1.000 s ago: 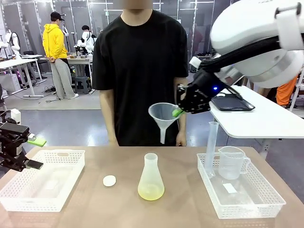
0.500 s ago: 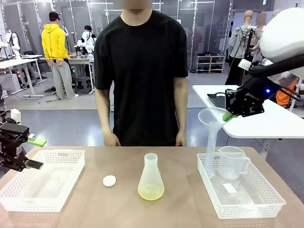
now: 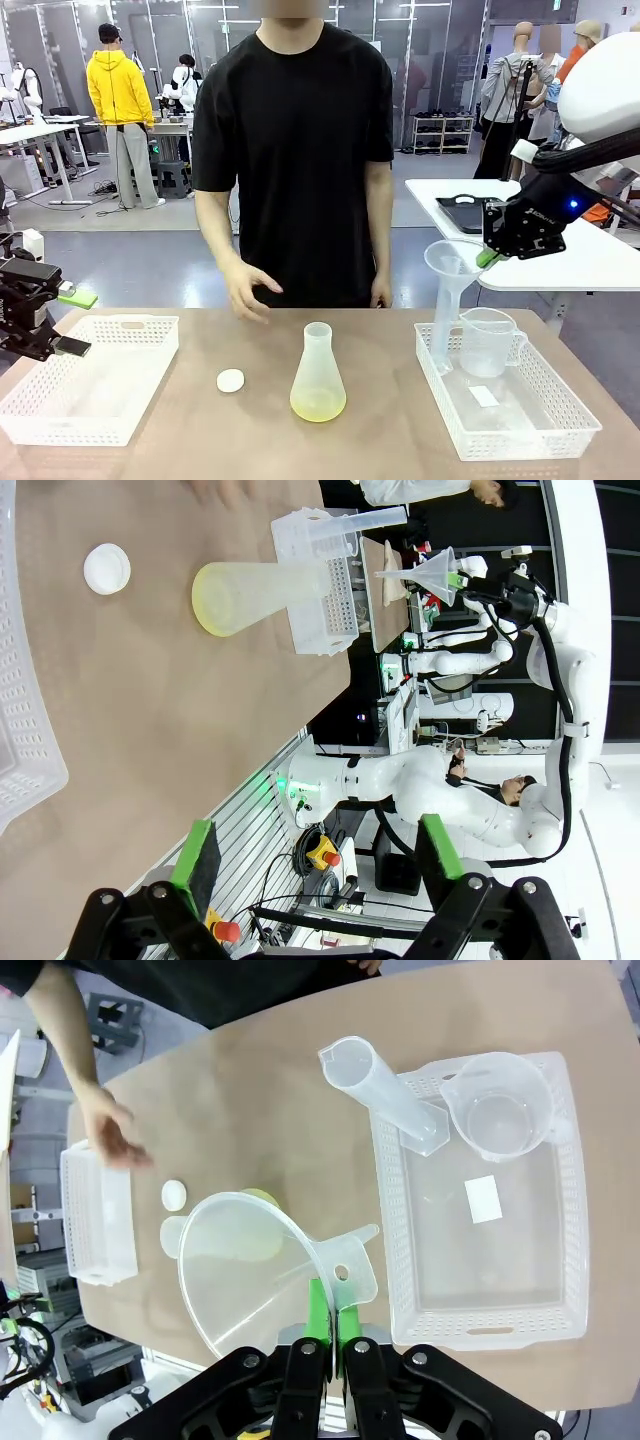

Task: Prepare the solutions needed for the experiment.
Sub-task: Once the solution is in the Big flask , pick up the Plastic Funnel and place it back into the right Organizing basket, then when the human places the Big flask in the center of the table, pick up the Big flask and place it in the left Organizing basket.

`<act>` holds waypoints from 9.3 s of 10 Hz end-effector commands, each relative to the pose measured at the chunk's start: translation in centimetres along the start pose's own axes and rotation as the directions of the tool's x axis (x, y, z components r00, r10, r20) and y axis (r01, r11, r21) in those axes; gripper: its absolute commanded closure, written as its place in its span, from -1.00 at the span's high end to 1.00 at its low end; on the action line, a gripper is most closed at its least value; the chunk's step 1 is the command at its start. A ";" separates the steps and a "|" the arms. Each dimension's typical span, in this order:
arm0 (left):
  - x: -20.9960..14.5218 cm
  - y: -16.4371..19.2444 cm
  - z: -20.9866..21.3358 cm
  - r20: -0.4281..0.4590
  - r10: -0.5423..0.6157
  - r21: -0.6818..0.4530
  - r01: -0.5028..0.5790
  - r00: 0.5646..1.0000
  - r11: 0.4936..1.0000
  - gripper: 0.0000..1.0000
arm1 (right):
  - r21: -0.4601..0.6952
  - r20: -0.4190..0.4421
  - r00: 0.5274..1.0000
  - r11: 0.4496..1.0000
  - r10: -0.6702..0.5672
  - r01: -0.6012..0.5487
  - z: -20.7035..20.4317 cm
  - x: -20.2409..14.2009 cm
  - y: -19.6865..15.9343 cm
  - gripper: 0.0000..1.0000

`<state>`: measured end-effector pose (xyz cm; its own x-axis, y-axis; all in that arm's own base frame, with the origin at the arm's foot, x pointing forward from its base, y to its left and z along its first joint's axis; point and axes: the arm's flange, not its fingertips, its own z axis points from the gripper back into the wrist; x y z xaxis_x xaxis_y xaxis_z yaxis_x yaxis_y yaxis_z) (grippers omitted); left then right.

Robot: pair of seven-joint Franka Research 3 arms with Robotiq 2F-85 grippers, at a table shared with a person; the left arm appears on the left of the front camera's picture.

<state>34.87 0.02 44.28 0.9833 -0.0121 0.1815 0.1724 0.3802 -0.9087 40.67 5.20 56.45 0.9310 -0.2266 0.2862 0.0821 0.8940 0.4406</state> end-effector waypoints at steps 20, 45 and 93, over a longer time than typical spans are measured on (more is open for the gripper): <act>0.1 -0.3 -0.1 0.008 -0.009 -0.025 0.009 1.000 1.000 1.00 | -0.306 -0.205 0.800 0.814 -0.563 0.495 -10.0 1.7 -10.7 -0.60; 0.1 -0.3 -0.1 0.008 -0.009 -0.025 0.009 1.000 1.000 1.00 | 0.030 -0.088 0.920 0.922 -0.382 0.385 -2.1 -2.4 -4.6 -0.10; 6.5 -0.5 -1.0 -0.116 -0.720 -0.075 0.716 0.685 0.694 1.00 | 0.567 -0.323 0.944 0.786 -0.064 0.247 -0.3 -4.3 -4.4 0.91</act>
<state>41.24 -1.16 45.49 0.5580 -0.3883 0.7334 0.8269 0.1864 -0.5305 36.44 2.35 52.86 0.9887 -0.1445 -0.0392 0.0996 0.4399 0.8925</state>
